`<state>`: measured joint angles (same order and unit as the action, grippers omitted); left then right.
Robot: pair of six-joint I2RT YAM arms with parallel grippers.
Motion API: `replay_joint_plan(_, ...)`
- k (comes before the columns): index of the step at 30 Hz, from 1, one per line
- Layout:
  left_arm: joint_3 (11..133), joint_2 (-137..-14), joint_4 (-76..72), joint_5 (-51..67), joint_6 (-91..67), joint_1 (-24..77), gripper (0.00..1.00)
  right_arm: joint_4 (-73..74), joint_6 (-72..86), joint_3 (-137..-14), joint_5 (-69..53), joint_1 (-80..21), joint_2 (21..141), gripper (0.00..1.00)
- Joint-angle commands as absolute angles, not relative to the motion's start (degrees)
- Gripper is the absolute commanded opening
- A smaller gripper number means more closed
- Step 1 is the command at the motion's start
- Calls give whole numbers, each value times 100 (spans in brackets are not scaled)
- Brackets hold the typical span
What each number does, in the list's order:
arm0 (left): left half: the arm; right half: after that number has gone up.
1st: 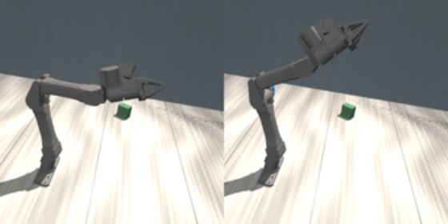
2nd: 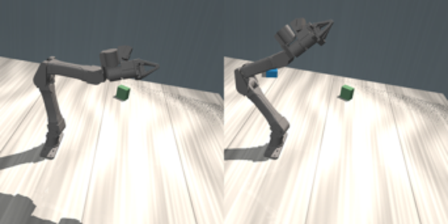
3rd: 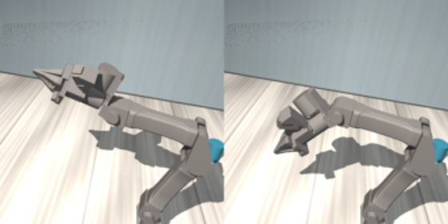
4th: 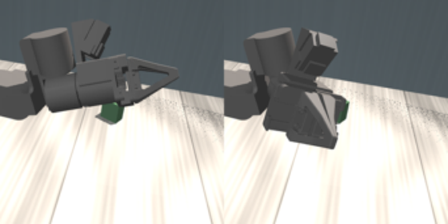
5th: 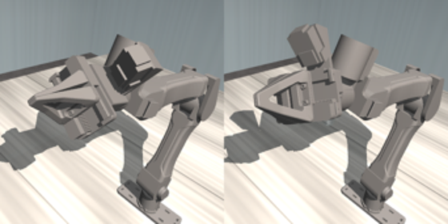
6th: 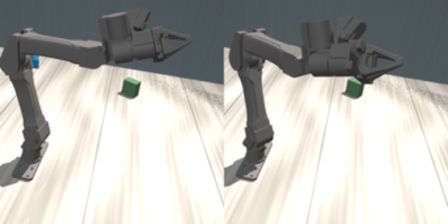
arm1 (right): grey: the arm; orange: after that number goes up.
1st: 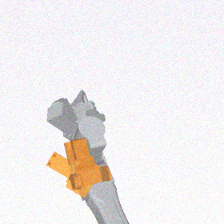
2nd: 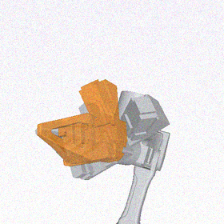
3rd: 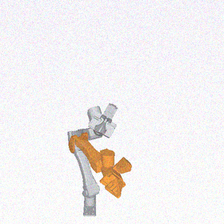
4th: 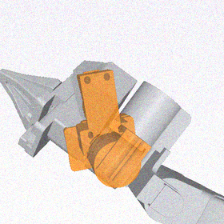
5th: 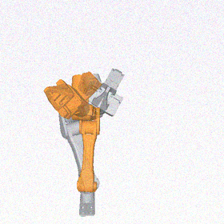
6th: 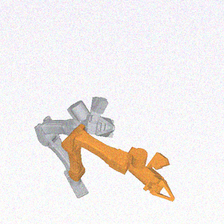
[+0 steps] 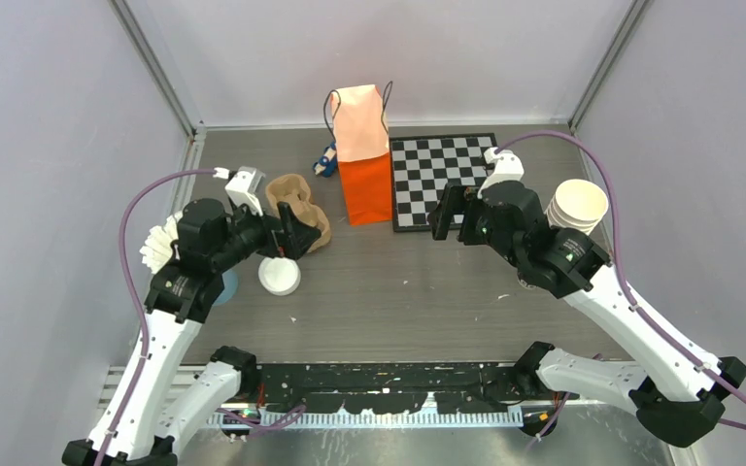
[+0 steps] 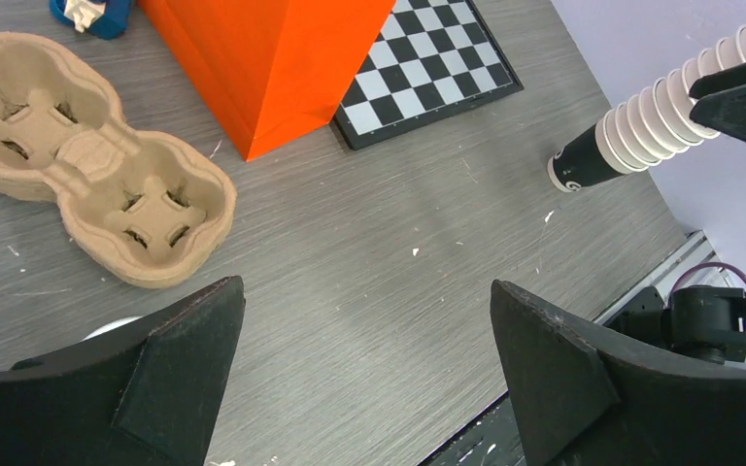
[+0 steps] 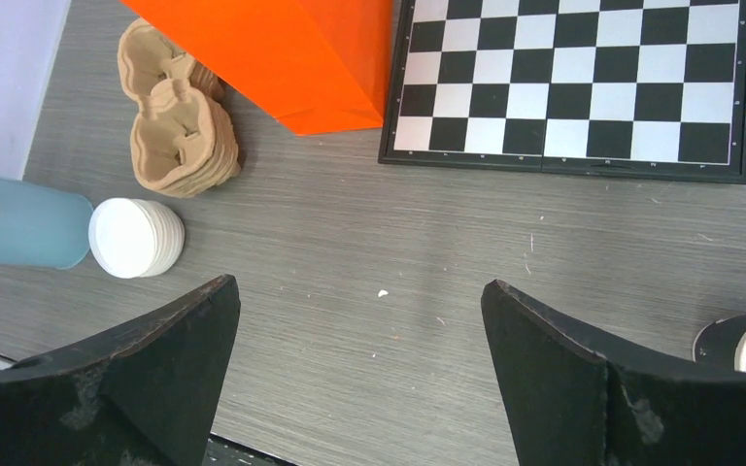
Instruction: Pack the takeout coffee
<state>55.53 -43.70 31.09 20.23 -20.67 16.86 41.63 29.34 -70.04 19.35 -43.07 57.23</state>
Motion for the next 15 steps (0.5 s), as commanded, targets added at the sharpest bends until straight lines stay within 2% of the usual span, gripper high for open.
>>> replay_joint_plan(1, 5550, -4235, 2952, 2025, -1986, 1705, 99, 3860, 3023, -6940, 1925, -4333, 5545, 99)
replay_joint_plan(8, 5467, -4221, 3094, 1941, -1908, 1708, 99, 3373, 3094, -6712, 1671, -4334, 5345, 99)
replay_joint_plan(15, 5187, -3919, 3214, 1709, -1722, 1705, 99, 3239, 3128, -6910, 2193, -4337, 5819, 96)
